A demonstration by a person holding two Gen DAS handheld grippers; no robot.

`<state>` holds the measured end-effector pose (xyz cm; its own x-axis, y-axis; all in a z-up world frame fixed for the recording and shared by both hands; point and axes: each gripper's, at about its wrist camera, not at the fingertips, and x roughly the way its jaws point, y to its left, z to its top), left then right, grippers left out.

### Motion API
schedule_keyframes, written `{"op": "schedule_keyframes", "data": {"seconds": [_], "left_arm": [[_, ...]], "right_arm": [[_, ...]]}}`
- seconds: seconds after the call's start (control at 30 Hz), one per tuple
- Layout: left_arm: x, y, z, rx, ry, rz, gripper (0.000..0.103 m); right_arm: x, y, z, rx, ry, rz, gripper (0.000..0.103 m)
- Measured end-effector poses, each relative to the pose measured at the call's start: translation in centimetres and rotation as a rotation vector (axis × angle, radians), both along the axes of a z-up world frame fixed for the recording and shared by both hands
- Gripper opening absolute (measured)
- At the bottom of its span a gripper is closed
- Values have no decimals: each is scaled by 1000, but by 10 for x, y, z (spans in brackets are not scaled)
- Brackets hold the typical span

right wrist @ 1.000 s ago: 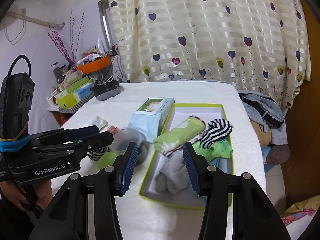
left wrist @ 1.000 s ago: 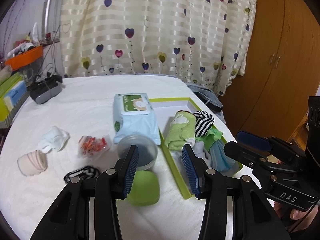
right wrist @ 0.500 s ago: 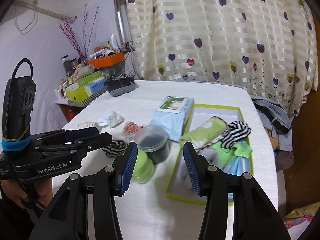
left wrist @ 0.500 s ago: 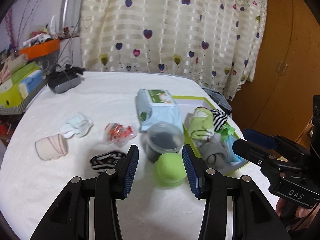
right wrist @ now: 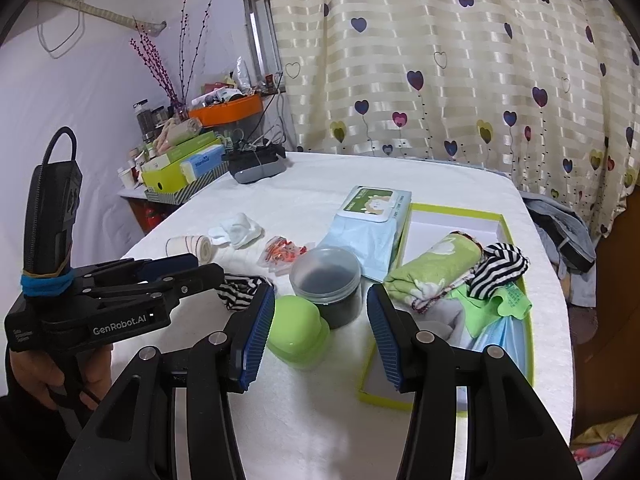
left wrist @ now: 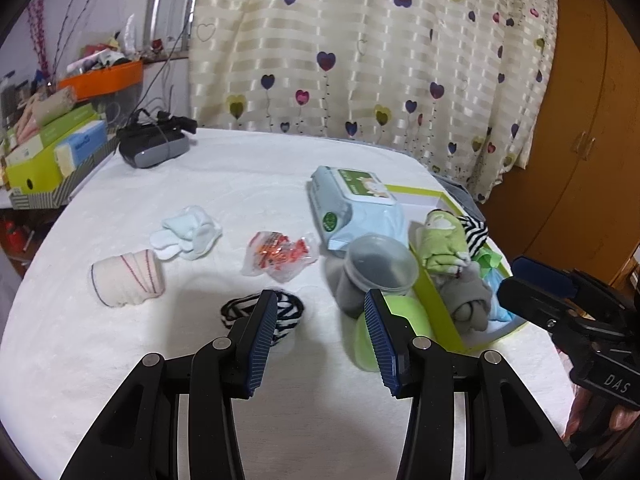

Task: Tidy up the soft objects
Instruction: 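Withdraw both tools from the box toward the remaining striped sock and candy bag, then grasp the striped sock with the left tool while the right tool grasps the candy bag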

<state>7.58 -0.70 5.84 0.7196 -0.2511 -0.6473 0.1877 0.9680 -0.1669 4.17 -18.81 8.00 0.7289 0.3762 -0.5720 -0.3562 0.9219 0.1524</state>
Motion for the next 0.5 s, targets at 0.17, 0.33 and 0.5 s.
{"op": "schedule_keyframes", "data": {"seconds": [0.17, 0.33, 0.5], "left_arm": [[6, 11, -6, 8, 3, 9, 45], [16, 19, -17, 28, 30, 12, 48], [29, 30, -33, 23, 69, 23, 51]], "right_arm": [[3, 4, -2, 6, 0, 20, 49], [8, 5, -6, 13, 8, 32, 50], [16, 8, -11, 13, 20, 44, 50]]}}
